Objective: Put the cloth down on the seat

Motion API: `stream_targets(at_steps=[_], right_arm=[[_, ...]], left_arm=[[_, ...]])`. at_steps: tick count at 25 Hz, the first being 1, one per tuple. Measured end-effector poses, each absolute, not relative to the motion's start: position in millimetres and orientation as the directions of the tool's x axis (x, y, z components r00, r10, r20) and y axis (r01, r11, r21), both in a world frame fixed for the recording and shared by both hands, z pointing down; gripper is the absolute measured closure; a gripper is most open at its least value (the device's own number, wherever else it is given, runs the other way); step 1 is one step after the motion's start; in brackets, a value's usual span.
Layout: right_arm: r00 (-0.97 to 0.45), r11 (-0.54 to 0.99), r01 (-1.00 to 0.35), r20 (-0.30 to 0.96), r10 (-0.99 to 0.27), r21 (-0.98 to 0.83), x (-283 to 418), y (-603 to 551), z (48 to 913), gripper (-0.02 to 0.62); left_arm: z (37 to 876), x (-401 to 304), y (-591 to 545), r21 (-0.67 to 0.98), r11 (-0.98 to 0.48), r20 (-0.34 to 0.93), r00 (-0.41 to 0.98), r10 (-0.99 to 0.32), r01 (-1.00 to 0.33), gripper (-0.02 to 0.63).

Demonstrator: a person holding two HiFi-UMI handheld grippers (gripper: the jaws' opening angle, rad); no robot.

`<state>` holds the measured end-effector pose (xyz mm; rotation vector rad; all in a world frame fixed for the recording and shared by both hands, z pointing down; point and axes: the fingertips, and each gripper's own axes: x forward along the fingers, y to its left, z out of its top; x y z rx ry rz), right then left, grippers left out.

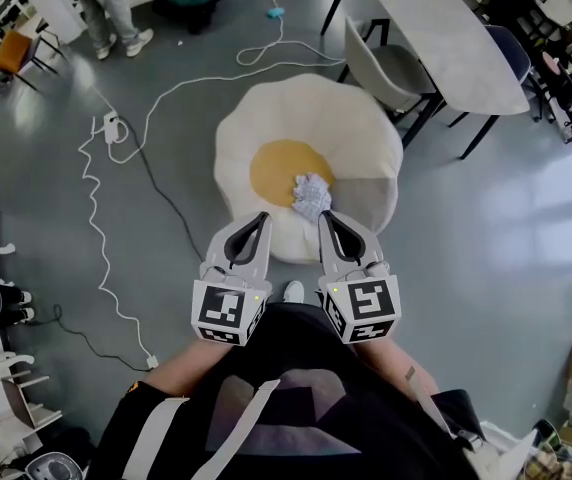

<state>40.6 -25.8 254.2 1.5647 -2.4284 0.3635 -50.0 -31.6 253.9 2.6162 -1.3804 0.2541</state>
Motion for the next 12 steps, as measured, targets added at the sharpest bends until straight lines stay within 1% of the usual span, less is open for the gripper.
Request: stream_targets(at_steps=[4,12], right_arm=[[-0.394,0.390,-0.918,0.310,-0.865,-0.079,30.7,-23.3,247.2,0.594],[-0.433,0.437,-0.897,0.324,-0.841,-0.065,-13.8,-15.4,251.3,0.595]], left_arm=[[244.9,-62.9,-31.0,0.062,-0.560,0.210,0.559,-0.802,-0.826,0.607],[242.3,-100.7,-29.0,0.052,-0.542,0.203,0.540,-0.817,-0.839,0.607]])
